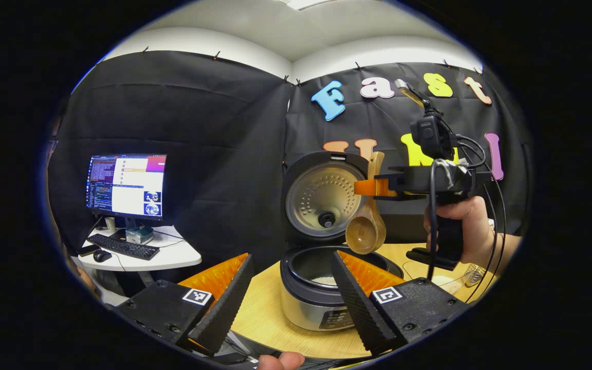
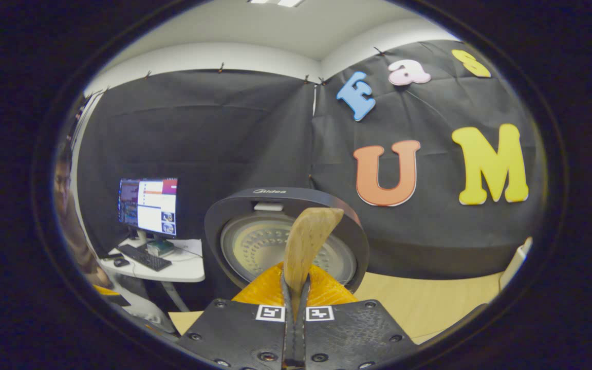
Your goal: Close the left gripper, press the button to open the rice cooker; take a wooden spoon from the chopstick holder with the right hand, scoop a spoonful of rice and pour it into the rice cooker, then put the wooden spoon back into the chopstick holder.
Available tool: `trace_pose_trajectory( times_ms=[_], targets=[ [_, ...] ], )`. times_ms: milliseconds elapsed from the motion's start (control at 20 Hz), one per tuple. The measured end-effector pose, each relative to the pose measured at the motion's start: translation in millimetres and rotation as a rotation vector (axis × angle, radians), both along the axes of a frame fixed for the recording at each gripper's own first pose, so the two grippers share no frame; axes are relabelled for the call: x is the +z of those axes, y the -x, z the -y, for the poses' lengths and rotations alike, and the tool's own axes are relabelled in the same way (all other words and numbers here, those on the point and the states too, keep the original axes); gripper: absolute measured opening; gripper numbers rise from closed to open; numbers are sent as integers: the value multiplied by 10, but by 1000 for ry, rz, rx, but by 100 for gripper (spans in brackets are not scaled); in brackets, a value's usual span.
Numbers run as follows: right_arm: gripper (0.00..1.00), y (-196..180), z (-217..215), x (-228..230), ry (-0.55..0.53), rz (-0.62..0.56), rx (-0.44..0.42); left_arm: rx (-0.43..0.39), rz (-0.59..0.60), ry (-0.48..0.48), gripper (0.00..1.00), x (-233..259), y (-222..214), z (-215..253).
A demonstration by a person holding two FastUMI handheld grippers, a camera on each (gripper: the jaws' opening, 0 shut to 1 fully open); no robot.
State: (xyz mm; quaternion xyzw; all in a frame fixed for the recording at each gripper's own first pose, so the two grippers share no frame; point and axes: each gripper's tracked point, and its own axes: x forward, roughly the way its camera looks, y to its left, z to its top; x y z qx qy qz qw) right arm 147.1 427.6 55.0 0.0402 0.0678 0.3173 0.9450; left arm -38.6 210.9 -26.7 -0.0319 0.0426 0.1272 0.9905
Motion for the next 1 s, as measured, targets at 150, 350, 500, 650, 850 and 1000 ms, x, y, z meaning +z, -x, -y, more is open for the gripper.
trace_pose_trajectory(
  times_ms=[150,350,500,650,850,1000],
  targets=[
    [0,9,263,61,-103,-101,-15,-15,11,8,97,36,-10,62],
    [0,7,704,113,-220,-195,-52,-52,26,28,97,96,-21,280],
    [0,-13,1203,93,-267,-212,-111,-85,25,9,98,145,-69,459],
    [0,-32,1910,34,-289,-222,-212,-119,33,-3,97,167,-104,644],
    [0,14,3074,-60,-317,-190,-393,-150,42,-26,97,225,-127,848],
    [0,81,3770,-194,-303,-175,-519,-163,54,-44,97,260,-133,959]
  ],
)
